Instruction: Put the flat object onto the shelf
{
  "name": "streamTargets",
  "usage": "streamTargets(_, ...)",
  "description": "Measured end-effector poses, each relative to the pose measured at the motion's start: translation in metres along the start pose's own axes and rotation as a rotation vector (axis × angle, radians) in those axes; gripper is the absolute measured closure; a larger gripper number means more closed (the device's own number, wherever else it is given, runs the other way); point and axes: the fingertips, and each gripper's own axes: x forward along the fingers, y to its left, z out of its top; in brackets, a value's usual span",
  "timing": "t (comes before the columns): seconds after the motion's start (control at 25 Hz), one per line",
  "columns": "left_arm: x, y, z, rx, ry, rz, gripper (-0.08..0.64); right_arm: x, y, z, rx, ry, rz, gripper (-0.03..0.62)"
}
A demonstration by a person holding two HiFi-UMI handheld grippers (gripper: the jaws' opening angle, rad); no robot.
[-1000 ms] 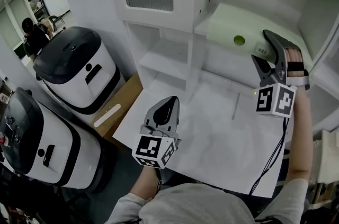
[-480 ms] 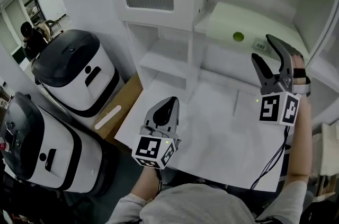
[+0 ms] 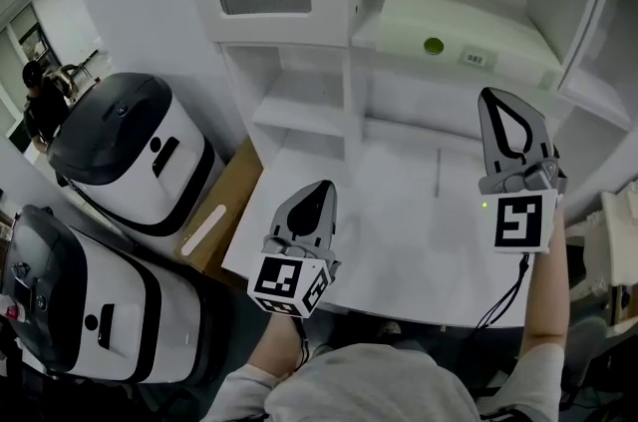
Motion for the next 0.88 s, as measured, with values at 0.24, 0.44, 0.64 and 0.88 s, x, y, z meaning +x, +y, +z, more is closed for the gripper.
streamTargets(0.24, -0.015, -0.006, -0.001, -0.004, 0.009, -0.083, 0.546, -0.039, 0.021, 0.017, 0.231, -0.044, -0.016, 0.583)
streamTargets(0.44, -0.028, -0.015, 0.001, -0.001, 0.015, -0.157, 0.546, -0.072, 0.029, 0.019, 0.447, -0.001, -0.083, 0.583)
streamTargets(0.64, -0.044, -0.024, 0.002, 0.010, 0.019, -0.220, 0.546, -0.101, 0.054, 0.016, 0.547, 0.063, -0.100, 0.583)
streamTargets(0.88, -0.062, -0.039, -0.003, 0.013, 0.032, -0.298, 0.546, -0.136, 0.090, 0.018, 0.637, 0.107, -0.125, 0.583)
